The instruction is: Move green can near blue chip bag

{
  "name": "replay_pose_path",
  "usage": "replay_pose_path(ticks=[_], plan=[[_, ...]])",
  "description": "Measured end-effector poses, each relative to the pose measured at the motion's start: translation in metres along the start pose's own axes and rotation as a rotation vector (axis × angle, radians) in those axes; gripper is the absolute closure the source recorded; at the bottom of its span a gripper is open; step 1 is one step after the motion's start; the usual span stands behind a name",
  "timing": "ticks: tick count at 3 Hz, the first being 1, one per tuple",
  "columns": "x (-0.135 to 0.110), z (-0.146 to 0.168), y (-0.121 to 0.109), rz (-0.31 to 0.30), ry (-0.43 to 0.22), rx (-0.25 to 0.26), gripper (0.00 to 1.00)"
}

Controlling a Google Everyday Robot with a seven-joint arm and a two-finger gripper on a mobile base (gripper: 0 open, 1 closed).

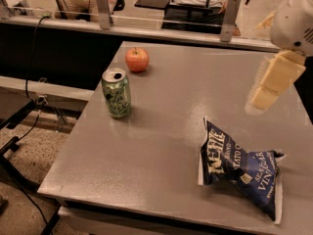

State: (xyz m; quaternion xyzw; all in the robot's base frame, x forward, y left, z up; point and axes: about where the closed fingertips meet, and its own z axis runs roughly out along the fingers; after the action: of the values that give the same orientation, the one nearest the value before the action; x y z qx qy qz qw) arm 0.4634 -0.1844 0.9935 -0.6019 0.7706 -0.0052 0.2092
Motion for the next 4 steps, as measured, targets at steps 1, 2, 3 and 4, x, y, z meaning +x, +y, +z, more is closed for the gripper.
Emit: replay_pose_path(ticks=[1, 2, 3, 4], plan=[[-0.039, 0.018, -0.017, 0.020, -0.101, -0.012, 0.00], [-0.080, 0.042, -0.026, 0.022, -0.179, -0.030, 0.00], [-0.126, 0.070, -0.027, 0.000, -0.229, -0.048, 0.00], [-0.164, 0.100, -0.022, -0.027, -0.253, -0.062, 0.00]])
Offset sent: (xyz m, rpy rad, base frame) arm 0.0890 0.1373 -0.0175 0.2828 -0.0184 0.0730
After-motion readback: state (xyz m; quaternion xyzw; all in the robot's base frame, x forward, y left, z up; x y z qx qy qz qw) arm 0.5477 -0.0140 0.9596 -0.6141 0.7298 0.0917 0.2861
